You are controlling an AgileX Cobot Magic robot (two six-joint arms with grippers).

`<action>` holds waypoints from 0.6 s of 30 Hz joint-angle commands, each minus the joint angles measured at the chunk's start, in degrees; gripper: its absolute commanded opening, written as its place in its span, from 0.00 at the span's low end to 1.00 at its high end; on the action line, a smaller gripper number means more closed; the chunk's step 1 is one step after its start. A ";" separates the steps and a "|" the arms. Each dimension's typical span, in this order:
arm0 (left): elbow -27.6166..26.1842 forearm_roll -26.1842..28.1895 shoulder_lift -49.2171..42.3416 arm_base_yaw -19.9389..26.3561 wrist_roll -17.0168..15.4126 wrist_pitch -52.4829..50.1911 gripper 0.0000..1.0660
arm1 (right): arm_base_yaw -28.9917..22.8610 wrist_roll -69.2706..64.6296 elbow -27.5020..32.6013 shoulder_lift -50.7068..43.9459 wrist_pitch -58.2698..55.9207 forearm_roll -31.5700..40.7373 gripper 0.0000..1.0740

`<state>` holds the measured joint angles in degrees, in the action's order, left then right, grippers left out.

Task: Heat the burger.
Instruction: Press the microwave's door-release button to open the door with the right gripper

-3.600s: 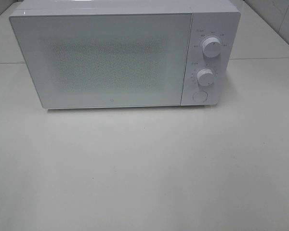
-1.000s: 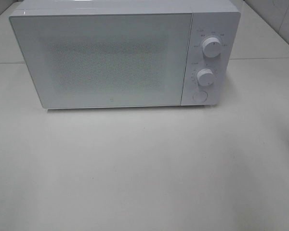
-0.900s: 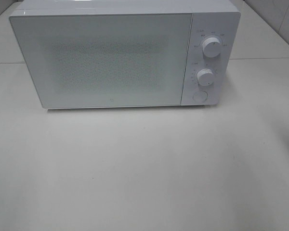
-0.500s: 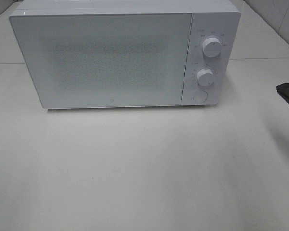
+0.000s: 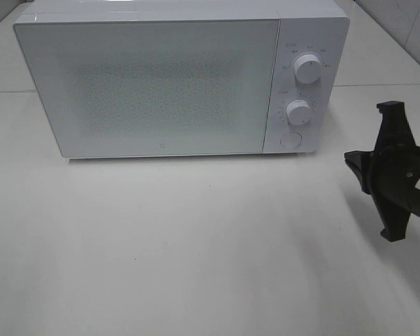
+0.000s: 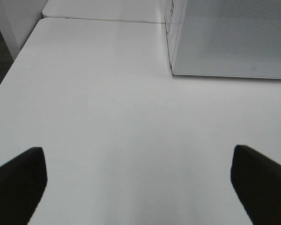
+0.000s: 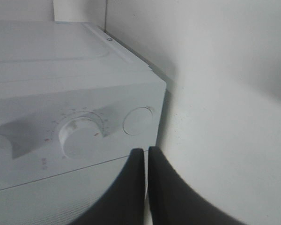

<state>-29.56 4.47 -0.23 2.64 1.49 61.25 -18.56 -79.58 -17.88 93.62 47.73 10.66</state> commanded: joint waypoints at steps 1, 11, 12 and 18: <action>0.06 0.06 -0.74 -0.11 -0.11 0.00 0.94 | -3.44 -0.92 -2.92 2.81 1.32 2.75 0.00; 0.06 0.06 -0.74 -0.11 -0.11 0.00 0.94 | -6.13 -1.15 -9.11 7.96 -0.52 4.47 0.00; 0.06 0.06 -0.74 -0.11 -0.11 0.00 0.94 | -6.13 -1.15 -10.37 9.17 -0.63 4.41 0.00; 0.06 0.06 -0.74 -0.11 -0.11 0.00 0.94 | -6.13 -1.09 -13.58 11.92 -0.69 4.41 0.00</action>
<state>-29.56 4.47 -0.23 2.64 1.49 61.25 -24.64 -80.67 -29.97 104.62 47.27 15.07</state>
